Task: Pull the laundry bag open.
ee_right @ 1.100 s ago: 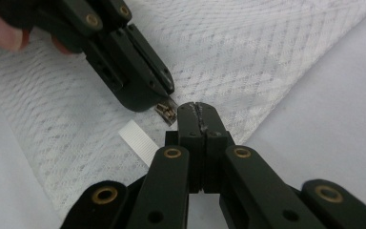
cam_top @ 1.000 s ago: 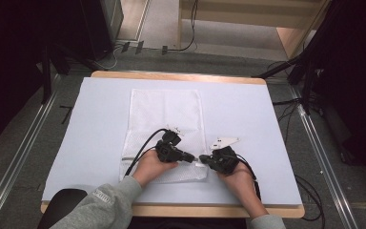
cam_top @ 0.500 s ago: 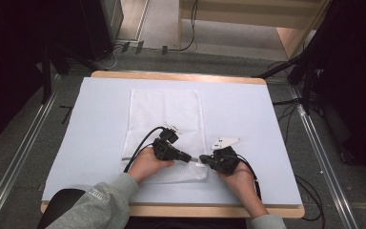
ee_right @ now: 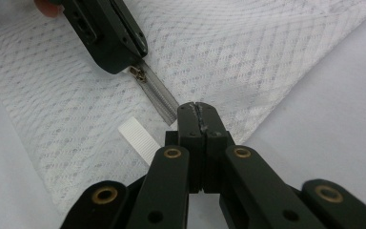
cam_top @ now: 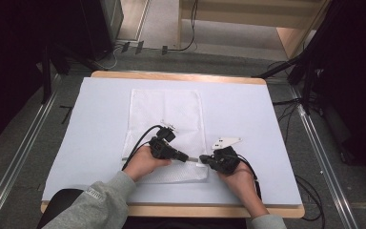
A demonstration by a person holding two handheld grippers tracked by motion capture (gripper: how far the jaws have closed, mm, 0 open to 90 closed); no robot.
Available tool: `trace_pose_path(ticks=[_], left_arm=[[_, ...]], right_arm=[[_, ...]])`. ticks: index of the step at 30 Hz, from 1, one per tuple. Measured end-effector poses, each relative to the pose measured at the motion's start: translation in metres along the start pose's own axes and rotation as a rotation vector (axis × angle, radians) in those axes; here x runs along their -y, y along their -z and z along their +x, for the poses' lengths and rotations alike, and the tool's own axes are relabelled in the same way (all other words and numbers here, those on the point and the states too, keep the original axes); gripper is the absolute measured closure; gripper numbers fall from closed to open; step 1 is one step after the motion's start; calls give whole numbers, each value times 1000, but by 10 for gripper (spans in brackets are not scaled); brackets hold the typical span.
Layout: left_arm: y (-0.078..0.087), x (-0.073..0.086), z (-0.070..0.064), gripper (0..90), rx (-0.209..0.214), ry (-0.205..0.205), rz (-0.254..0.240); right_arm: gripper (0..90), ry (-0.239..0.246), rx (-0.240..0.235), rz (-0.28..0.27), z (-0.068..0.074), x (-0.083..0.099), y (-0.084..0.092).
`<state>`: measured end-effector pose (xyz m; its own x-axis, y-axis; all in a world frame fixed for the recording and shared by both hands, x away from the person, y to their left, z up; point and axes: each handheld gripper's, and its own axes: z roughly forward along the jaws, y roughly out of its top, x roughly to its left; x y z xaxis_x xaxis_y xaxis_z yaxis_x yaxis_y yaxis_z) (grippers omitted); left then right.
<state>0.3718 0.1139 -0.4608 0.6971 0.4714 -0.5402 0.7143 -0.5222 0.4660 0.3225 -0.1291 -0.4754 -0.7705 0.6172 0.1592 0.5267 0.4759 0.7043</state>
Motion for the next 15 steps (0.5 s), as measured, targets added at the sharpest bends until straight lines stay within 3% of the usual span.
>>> trace_pose_path(ticks=[15], left_arm=[[10,2,4,879,-7,1,18]], right_arm=[[900,-5,-9,0,-2,0,0]])
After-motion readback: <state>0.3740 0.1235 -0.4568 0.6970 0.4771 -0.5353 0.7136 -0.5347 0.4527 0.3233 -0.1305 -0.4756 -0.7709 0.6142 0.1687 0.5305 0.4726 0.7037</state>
